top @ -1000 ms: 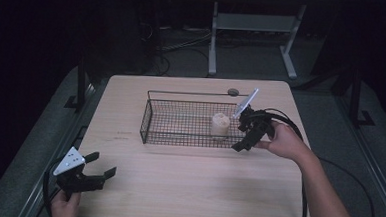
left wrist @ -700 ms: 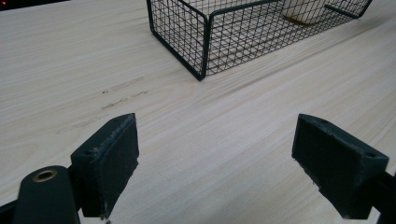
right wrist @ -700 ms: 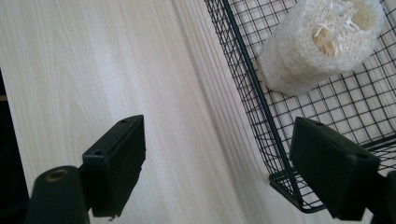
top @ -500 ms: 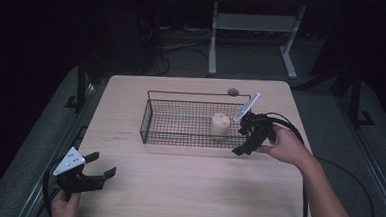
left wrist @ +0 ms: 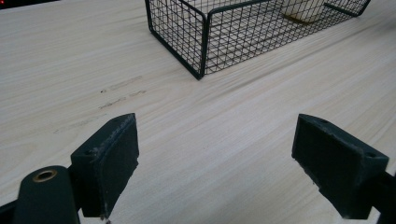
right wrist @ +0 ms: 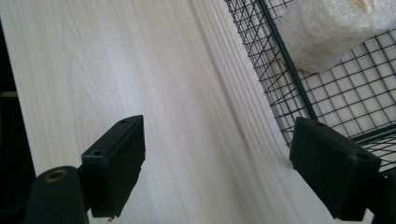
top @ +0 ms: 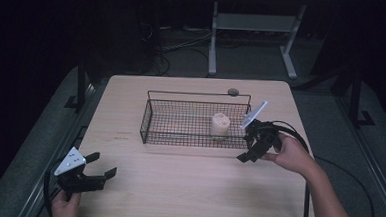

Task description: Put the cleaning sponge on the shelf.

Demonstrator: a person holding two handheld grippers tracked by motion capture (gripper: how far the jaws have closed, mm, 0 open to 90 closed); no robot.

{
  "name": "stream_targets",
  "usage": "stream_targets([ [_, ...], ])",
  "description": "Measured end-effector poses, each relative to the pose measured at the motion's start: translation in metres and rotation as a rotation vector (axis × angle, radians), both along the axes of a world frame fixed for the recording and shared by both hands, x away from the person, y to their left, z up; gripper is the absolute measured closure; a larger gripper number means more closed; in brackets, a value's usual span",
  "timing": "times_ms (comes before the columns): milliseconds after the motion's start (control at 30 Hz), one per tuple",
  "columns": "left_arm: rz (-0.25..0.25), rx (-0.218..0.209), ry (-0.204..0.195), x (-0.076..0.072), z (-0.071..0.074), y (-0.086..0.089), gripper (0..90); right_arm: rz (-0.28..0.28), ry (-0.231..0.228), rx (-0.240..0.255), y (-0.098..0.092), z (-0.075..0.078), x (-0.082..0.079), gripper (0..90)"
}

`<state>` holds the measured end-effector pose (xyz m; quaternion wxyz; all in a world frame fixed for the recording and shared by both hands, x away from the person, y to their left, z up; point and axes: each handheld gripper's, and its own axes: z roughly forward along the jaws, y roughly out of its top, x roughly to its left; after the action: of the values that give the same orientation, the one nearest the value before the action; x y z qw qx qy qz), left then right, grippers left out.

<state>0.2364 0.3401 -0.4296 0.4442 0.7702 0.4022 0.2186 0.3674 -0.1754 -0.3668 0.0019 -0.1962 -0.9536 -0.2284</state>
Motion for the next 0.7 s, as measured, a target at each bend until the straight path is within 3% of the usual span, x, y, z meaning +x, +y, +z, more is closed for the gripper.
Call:
stream_targets([
  [700,0.000,0.003,0.001,0.000,0.000,0.000,14.0,-0.042,0.024,0.008,-0.025,-0.019,-0.018,17.6],
])
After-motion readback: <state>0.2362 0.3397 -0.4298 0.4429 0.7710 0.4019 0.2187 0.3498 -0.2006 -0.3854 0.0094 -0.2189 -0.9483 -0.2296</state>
